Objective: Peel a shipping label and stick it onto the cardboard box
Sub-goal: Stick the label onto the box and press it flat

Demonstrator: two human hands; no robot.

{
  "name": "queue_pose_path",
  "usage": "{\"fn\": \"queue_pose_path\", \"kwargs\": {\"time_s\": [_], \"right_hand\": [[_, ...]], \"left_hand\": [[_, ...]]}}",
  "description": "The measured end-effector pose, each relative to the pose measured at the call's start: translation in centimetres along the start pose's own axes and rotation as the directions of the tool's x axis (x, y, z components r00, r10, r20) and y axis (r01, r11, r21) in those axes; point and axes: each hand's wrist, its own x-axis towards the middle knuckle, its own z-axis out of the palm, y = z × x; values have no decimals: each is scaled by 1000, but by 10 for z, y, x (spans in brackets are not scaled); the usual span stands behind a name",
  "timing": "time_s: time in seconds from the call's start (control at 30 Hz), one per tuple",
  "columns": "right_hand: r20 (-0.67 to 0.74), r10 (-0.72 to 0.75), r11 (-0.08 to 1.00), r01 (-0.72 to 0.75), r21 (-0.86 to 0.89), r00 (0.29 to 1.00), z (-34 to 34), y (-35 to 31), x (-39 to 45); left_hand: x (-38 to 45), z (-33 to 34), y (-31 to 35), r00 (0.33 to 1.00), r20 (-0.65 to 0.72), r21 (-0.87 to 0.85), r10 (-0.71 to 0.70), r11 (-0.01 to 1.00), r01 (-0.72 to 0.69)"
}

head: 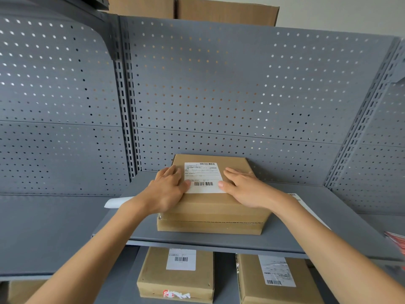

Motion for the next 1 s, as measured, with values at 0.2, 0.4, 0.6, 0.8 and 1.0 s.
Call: {"fn": "queue_pose_path", "kwargs": {"time_s": [0.2,0.4,0.6,0.8,1.0], "right_hand": [[-7,33,999,-33,12,999,1,-11,-2],[-17,2,998,-1,60,1000,-1,-4,-5],[-18,-45,990,47,130,999,-3,10,4],[-255,69,985,-25,173,964,-18,2,60],[-335,149,986,-167,-27,930,-9,-8,100]], "left_hand": [[-10,-2,13,1000,11,65,-30,997,29],[-12,-3,16,1000,-10,30,3,1000,-3],[-2,-4,2,998,-53,3,13,1000,-13],[54,-23,17,964,-252,-80,-86,994,68],[93,-4,12,954,-267,89,-135,983,163]]}}
